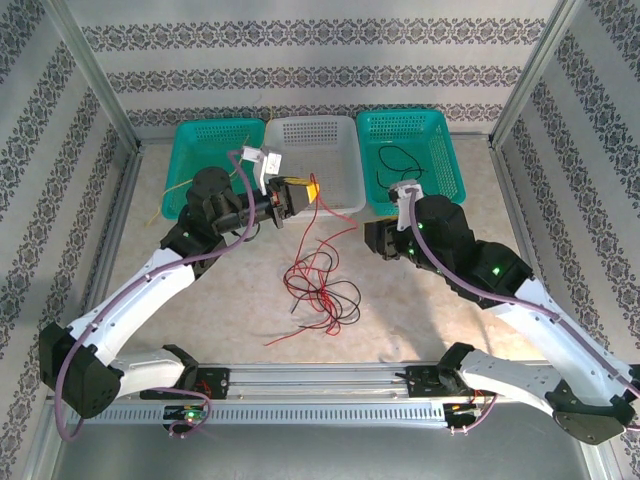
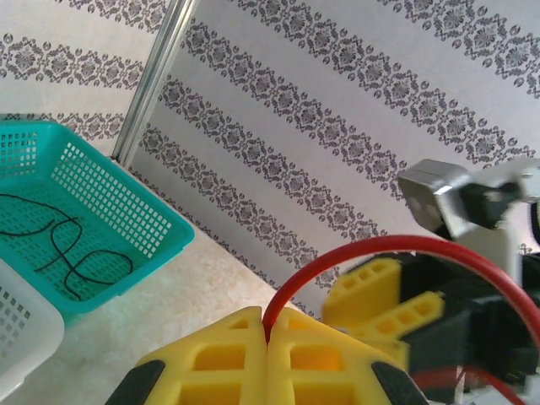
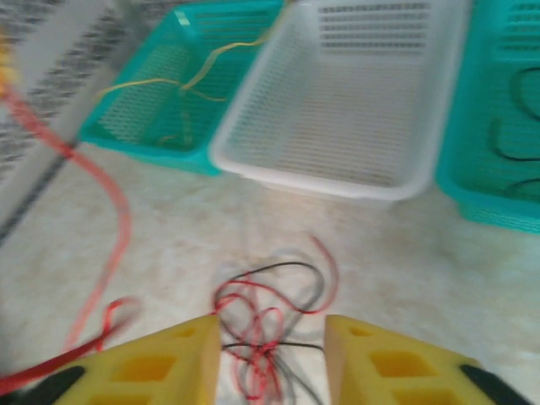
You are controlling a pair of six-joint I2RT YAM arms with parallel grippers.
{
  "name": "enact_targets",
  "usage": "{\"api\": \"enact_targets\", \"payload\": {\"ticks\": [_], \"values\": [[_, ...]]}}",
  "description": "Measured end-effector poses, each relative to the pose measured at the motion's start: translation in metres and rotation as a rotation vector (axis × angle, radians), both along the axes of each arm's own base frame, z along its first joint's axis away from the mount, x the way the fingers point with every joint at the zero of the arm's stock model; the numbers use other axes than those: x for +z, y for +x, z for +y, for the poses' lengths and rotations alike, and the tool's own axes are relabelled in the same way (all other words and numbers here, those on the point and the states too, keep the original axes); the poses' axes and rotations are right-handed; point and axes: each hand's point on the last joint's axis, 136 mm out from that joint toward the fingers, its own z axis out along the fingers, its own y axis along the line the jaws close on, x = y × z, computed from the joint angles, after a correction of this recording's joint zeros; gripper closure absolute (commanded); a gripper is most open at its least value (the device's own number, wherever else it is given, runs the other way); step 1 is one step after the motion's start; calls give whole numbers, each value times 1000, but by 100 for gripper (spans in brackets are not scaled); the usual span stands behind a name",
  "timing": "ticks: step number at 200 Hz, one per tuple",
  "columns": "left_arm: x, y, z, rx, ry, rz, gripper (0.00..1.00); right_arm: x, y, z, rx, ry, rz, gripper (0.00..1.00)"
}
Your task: Untangle the cables
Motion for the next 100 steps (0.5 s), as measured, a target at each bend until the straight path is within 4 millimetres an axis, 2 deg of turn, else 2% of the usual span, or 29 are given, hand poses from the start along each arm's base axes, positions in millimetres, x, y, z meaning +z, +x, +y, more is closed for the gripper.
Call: {"api": "enact_targets", "payload": {"ticks": [5,10,15,30,44,77,100], "values": [[1,-1,0,0,5,-4,100,-2,4,-7,-35,-2,5,53],[2,-2,1,0,11,-5,100,-4,7,-13,-61,-6,7,44],[1,-2,1,0,20,-5,100,-5,10,-19,-85,-4,11,39],[-2,-2,4,15,47,12,100,-9,14,-34,-147,10,24,36],[-8,5,9,65,83,48,100,-13,12,-38,-161,29,32,33],[-27,35,30,276,185,156,100,-21,1,-21,-89,151,59,29],[-44,44,41,359,237,213,100,-38,0,-6,-53,225,119,29]]}}
